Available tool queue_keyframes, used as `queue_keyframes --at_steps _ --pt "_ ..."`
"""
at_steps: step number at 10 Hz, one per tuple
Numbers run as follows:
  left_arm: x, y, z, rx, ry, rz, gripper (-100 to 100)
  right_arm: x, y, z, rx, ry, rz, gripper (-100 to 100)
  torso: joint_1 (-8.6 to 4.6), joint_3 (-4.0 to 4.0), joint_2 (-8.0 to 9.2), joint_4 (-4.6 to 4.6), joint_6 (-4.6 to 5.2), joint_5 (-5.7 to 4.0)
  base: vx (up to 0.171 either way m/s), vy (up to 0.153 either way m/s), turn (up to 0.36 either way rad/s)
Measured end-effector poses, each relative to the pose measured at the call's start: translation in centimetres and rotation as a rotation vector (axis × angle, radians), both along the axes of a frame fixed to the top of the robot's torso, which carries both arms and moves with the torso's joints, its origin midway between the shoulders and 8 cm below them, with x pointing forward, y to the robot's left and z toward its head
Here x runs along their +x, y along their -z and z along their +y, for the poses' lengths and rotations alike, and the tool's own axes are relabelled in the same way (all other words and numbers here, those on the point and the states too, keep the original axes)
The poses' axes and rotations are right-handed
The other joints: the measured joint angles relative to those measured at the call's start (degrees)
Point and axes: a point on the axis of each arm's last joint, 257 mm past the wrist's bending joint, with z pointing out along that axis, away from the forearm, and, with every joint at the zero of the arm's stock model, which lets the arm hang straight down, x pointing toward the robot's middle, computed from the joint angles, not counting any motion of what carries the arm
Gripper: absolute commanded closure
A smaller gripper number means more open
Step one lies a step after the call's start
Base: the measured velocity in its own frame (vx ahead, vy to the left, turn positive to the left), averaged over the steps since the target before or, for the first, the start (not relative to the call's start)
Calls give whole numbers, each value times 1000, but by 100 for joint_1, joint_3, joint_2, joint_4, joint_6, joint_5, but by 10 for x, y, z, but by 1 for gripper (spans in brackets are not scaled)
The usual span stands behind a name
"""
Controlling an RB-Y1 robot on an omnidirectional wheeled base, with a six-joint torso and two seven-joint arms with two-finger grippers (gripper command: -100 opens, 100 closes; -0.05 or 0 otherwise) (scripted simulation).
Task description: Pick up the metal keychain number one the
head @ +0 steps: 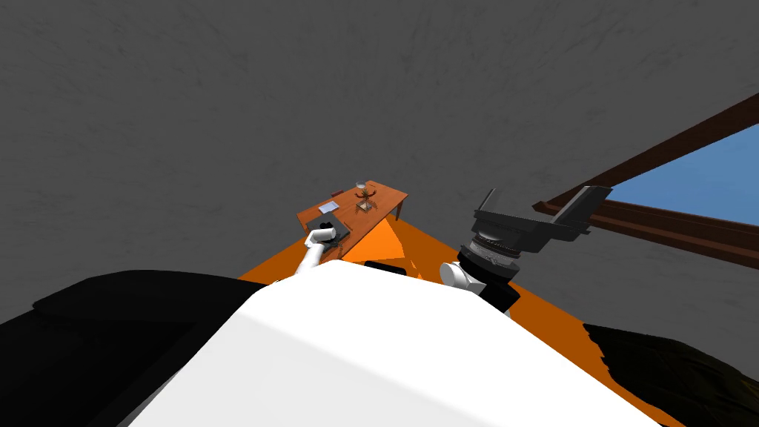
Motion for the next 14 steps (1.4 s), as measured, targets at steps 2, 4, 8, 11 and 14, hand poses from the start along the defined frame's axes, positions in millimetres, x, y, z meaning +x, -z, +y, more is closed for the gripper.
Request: queue_keyframes --at_steps 2,4,8,11,14 --pt "3 5 2 0 -18 -1 -100 0 0 0 0 0 0 0 -1 -3 -5 -1 -1 0 -47 22 -83" --pt "6 9 4 1 -36 -1 -100 0 0 0 0 0 0 0 0 -4 -7 -2 -1 0 -48 26 -96" --pt "9 11 5 1 -46 -2 100 0 0 0 0 0 0 0 -9 -13 -23 -5 -3 -2 -6 3 -6" --pt "9 11 5 1 -46 -2 0 0 0 0 0 0 0 0 -9 -14 -25 -5 -3 -2 0 0 0" --pt "9 11 11 21 -37 -25 -100 0 0 0 0 0 0 0 10 10 19 3 -6 2 -106 42 80"
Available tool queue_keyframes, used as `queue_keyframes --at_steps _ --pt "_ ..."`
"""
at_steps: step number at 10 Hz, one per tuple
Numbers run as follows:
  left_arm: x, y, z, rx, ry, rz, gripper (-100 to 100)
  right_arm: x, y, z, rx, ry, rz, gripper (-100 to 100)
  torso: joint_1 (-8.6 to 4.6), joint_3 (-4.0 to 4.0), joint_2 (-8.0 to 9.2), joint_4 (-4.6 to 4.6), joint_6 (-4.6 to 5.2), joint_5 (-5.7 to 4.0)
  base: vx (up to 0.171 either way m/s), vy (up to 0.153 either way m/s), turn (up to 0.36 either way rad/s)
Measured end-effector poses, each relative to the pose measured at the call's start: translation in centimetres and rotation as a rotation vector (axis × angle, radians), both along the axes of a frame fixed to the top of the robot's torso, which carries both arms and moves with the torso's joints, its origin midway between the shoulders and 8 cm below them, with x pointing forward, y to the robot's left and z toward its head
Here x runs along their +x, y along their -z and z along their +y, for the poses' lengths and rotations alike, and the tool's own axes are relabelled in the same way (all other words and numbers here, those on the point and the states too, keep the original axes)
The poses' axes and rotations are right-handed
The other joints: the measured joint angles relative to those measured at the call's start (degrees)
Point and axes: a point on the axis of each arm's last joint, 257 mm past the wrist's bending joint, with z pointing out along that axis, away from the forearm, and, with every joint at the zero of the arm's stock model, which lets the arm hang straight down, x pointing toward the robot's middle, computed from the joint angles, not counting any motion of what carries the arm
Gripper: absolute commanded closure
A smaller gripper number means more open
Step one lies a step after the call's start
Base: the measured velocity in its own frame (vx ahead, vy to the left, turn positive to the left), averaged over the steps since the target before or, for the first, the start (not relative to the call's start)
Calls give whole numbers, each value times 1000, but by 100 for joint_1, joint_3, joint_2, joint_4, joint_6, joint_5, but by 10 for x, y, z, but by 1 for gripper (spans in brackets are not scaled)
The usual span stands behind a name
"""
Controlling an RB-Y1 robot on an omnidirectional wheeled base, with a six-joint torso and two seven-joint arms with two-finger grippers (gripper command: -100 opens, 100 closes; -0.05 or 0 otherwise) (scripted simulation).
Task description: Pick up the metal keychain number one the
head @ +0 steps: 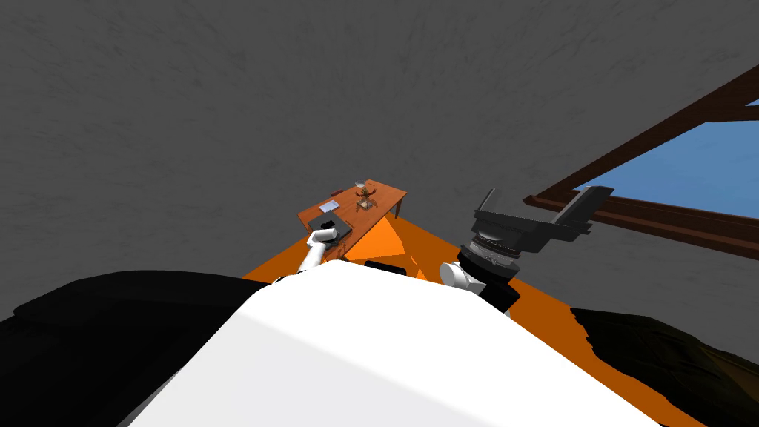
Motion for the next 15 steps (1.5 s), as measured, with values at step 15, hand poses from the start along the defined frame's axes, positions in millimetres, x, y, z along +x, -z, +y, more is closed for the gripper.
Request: queue_keyframes --at_steps 15 --pt "34 -28 51 198 54 -140 -100 0 0 0 0 0 0 0 -98 -34 -62 -12 6 -22 -25 -82 14"
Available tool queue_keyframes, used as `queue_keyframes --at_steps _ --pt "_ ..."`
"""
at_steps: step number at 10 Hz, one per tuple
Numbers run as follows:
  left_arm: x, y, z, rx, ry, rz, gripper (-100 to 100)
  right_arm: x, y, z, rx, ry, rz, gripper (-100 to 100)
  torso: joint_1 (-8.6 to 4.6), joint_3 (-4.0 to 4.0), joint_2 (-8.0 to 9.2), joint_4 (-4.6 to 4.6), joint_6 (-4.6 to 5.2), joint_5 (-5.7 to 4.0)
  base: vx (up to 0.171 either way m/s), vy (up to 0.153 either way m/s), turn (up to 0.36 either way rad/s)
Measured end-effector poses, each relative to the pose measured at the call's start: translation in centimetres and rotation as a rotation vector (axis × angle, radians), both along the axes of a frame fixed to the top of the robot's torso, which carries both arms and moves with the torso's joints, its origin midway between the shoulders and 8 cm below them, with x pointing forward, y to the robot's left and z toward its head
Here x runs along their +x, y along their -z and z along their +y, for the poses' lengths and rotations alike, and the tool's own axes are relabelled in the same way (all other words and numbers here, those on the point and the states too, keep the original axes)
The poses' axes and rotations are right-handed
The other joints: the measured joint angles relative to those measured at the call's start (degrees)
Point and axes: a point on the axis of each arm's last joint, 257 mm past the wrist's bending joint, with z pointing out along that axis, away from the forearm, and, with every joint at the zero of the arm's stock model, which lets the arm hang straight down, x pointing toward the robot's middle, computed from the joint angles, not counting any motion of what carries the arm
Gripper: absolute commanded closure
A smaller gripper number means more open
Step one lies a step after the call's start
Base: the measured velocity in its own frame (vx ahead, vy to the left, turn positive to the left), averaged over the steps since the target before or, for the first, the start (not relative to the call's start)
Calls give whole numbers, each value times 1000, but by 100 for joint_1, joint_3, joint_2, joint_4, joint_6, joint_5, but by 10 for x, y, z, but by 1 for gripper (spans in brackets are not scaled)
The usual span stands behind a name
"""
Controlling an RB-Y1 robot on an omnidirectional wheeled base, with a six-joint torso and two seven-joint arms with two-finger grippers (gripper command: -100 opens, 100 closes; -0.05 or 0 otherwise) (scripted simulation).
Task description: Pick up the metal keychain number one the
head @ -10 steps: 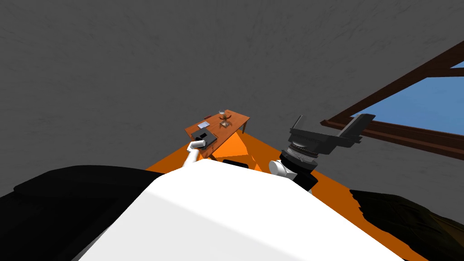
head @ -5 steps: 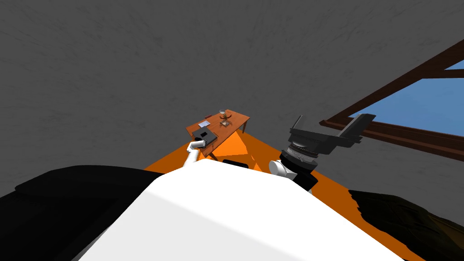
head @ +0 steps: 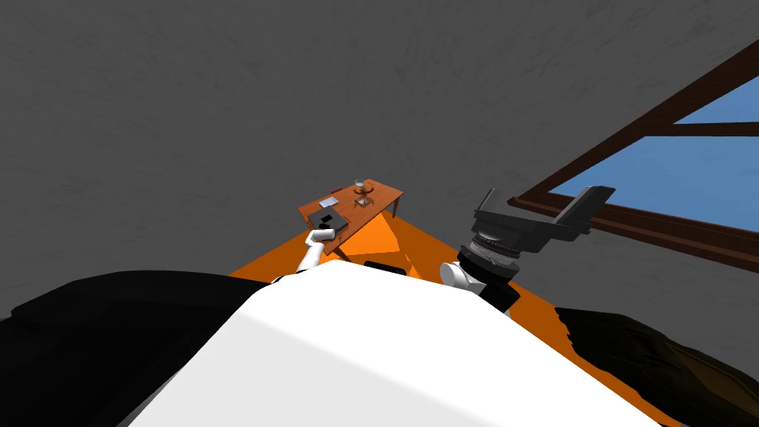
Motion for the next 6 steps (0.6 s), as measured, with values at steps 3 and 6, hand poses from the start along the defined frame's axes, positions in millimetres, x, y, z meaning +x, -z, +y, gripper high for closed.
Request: queue_keyframes --at_steps 3,6 --pt "-1 -3 14 22 -26 15 -100 0 0 0 0 0 0 0 24 3 5 1 -1 5 30 -137 -5" --pt "-2 -4 19 27 -37 21 -100 0 0 0 0 0 0 0 69 8 15 3 -3 15 15 -19 8"
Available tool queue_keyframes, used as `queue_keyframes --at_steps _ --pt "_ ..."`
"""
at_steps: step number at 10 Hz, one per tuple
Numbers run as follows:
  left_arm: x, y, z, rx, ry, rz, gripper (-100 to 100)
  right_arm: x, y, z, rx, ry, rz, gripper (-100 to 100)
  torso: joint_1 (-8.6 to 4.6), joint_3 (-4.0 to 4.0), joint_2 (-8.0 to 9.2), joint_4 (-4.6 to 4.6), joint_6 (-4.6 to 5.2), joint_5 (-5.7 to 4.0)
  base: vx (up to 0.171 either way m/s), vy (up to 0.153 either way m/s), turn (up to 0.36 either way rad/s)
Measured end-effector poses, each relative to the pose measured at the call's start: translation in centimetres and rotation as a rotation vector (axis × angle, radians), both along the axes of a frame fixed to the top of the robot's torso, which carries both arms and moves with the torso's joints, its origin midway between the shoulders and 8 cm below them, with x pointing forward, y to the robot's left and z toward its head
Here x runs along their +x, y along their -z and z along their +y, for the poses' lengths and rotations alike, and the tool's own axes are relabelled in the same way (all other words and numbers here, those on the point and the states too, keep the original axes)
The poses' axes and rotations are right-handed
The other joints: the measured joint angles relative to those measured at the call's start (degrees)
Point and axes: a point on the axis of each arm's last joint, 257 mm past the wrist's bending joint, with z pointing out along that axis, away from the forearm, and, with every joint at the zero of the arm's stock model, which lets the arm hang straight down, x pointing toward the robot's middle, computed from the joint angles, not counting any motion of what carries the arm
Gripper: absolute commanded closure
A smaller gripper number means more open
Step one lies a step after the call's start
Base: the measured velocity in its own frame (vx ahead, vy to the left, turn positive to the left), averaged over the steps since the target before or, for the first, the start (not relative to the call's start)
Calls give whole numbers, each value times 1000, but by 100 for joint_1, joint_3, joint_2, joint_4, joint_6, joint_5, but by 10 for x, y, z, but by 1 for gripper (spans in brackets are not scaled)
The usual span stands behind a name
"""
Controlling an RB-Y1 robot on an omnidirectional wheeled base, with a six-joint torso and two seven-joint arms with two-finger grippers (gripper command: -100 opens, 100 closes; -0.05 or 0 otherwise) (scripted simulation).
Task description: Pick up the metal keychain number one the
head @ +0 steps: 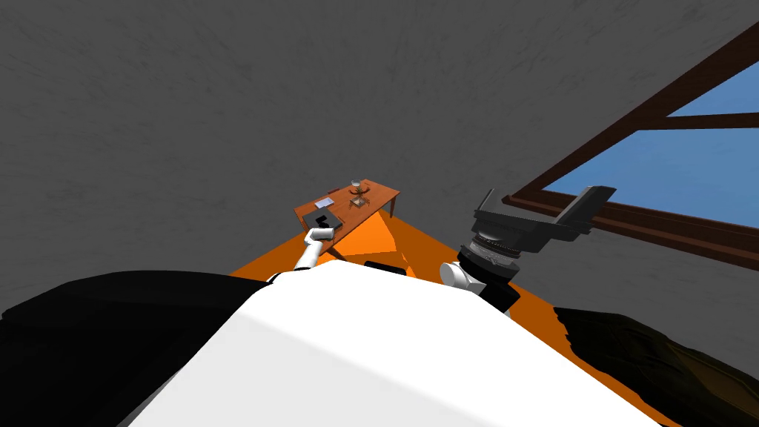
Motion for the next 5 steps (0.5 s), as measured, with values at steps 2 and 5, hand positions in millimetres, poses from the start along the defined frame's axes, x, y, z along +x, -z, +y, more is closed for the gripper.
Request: queue_keyframes --at_steps 2,5 --pt "-2 8 -1 -1 1 1 -100 0 0 0 0 0 0 0 21 -7 -13 -3 0 5 46 36 11" --pt "-4 17 -2 0 4 -2 100 0 0 0 0 0 0 0 17 -4 -7 -2 0 4 20 14 3"
